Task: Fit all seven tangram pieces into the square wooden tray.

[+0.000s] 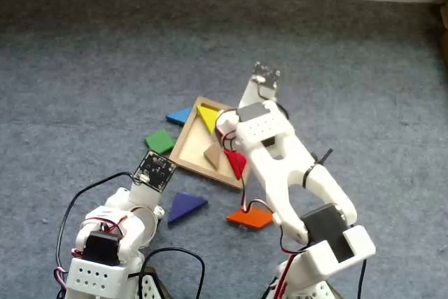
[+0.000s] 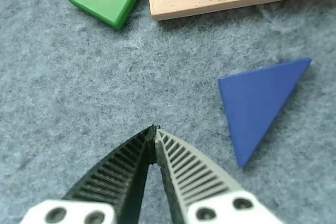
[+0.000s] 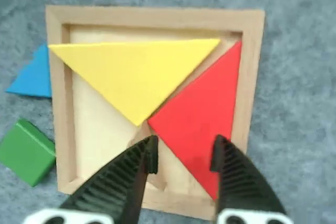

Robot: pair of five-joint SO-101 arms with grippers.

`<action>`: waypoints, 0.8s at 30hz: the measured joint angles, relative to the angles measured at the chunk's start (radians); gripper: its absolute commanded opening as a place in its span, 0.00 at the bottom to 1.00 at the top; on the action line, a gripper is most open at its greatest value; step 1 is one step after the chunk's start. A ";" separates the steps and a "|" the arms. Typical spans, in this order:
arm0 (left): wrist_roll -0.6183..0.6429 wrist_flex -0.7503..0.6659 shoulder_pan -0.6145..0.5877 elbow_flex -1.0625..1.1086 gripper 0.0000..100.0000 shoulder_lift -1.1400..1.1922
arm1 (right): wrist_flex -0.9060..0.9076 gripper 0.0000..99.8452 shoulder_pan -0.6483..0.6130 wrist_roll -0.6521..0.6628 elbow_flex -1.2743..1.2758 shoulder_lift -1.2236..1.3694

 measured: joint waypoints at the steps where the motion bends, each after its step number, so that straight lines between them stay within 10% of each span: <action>1: 0.000 0.000 0.000 0.000 0.01 0.000 | 0.000 0.02 0.009 0.044 -0.017 0.000; 24: 0.000 0.000 0.000 0.000 0.01 0.000 | -0.218 0.00 -0.084 0.210 -0.018 0.112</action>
